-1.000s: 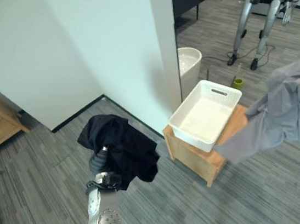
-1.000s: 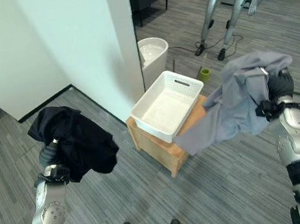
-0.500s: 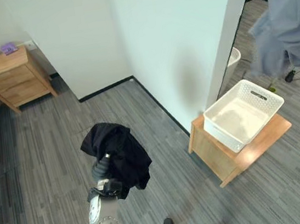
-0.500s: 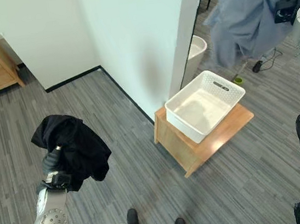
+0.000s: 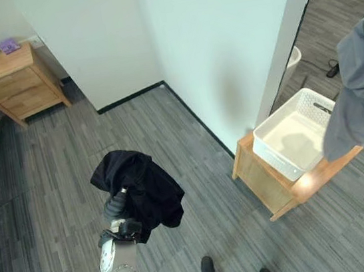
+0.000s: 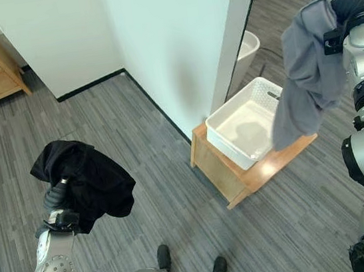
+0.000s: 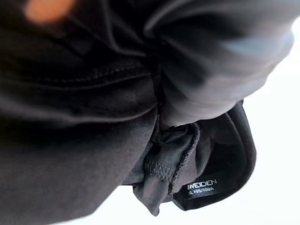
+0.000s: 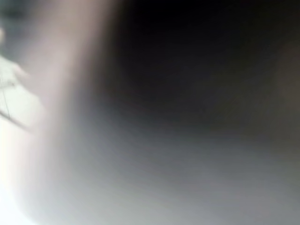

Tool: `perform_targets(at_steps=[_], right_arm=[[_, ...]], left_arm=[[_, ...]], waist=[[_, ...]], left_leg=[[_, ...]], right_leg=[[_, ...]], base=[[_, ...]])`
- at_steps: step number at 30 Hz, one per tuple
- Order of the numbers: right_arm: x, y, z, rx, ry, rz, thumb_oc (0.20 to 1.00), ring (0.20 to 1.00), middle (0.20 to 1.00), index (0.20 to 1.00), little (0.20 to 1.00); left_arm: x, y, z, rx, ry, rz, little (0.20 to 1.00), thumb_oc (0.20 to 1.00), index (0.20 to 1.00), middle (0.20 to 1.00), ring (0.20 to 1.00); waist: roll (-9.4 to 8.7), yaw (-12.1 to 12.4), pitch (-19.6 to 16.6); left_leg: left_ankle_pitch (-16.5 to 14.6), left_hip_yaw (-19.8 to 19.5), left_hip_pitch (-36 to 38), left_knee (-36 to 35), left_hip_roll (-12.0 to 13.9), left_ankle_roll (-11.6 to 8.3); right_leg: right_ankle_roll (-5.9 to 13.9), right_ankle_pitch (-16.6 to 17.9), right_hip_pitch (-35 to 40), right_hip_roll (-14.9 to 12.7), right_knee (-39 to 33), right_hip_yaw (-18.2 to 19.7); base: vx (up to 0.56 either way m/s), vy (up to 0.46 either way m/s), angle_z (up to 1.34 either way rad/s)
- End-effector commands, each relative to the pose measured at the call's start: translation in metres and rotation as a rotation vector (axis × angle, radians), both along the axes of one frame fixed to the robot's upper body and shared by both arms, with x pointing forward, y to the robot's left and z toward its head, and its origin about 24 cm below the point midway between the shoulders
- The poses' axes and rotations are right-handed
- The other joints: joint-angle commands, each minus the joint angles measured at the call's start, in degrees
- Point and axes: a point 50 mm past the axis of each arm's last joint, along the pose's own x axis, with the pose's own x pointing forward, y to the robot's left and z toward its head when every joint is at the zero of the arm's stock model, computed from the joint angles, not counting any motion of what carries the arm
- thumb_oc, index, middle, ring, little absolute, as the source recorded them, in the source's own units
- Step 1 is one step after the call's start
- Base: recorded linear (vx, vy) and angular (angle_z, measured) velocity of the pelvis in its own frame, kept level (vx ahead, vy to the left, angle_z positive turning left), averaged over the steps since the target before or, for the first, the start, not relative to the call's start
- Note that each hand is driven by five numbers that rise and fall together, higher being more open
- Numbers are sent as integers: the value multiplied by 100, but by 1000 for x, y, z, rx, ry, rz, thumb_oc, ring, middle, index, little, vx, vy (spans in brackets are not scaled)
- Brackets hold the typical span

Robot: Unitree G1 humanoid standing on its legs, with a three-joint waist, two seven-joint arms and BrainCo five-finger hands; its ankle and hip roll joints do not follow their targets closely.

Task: Pick up bed clothes into laundry basket.

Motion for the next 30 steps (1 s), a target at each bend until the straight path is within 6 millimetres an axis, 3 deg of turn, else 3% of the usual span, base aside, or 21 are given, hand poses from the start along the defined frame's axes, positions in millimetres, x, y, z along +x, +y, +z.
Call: perform_targets(at_steps=[1, 7, 13, 16, 28, 29, 30], right_arm=[[-3, 24, 48, -95, -162, 104, 200, 200, 200, 200, 200], [0, 33, 45, -82, -186, 142, 200, 200, 200, 200, 200], [4, 27, 35, -92, -129, 89, 200, 200, 200, 200, 200], [8, 21, 26, -166, -17, 11, 200, 200, 200, 200, 200], [25, 37, 1, -574, 270, -80, 200, 200, 200, 200, 200], [25, 36, -1, -660, 318, -96, 1000, 1000, 1000, 1000, 1000], [26, 37, -2, -803, 386, -113, 1000, 1000, 1000, 1000, 1000]], left_arm=[[15, 4, 46, 76, -208, -18, 200, 200, 200, 200, 200], [18, -1, 55, 95, -243, -45, 200, 200, 200, 200, 200], [18, -1, 55, 94, -239, -42, 200, 200, 200, 200, 200], [17, 2, 59, 110, -246, -39, 200, 200, 200, 200, 200], [18, 1, 60, 121, -258, -45, 200, 200, 200, 200, 200], [18, 1, 60, 122, -256, -45, 200, 200, 200, 200, 200], [19, 1, 59, 120, -256, -47, 200, 200, 200, 200, 200]], waist=[[-349, 137, 36], [-320, 126, 210], [-302, 146, 372], [-245, 173, 516], [-25, 329, 814], [-20, 337, 819], [-24, 349, 824]], left_leg=[[89, 2, -188, 36, 382, -527], [148, 20, -424, 36, 407, -544], [172, 46, -552, 36, 429, -550], [212, 46, -678, 36, 436, -562], [379, -31, -1192, 36, 474, -640], [391, -33, -1215, 36, 481, -647], [397, -36, -1236, 36, 481, -655]], right_leg=[[514, 398, -108, -680, 72, 62], [514, 474, -376, -676, 72, 97], [501, 515, -543, -666, 72, 123], [479, 549, -699, -652, 72, 159], [470, 620, -1212, -599, 72, 187], [473, 624, -1233, -599, 72, 184], [475, 629, -1253, -596, 72, 191]], base=[[-37, -4, 2], [-23, -1, 2], [-11, -3, -3], [-53, -13, -4], [-18, -9, -1], [0, 0, 0], [0, 0, 0]])
